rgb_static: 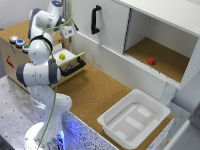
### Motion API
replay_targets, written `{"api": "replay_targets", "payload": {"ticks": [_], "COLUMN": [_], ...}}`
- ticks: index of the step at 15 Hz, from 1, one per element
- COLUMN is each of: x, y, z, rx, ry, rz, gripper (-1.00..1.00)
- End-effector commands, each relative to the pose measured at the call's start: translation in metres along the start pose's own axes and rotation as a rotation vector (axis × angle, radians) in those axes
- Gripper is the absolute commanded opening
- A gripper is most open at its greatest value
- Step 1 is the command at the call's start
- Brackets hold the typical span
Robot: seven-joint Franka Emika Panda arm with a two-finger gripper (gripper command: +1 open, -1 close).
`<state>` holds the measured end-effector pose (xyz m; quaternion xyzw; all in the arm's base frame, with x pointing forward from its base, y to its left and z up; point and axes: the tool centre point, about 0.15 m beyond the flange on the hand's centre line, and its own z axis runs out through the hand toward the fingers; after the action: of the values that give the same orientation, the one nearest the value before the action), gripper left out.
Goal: Push down the red button to turn off the red light
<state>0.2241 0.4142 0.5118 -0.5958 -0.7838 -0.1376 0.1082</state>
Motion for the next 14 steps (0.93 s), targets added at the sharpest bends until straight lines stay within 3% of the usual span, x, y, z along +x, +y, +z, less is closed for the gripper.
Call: {"api": "replay_targets", "payload": {"ticks": [1, 4, 14], "x": [0.090, 0.116, 0.116], "y": [-0.013, -0.008, -0.008], "z": [0.035, 0.043, 0.043], "rx": [0.081, 0.040, 0.040], "ry": [-0.162, -0.180, -0.180], "rz": [-0.155, -0.177, -0.177], "gripper": [1.00, 1.00, 1.00]}}
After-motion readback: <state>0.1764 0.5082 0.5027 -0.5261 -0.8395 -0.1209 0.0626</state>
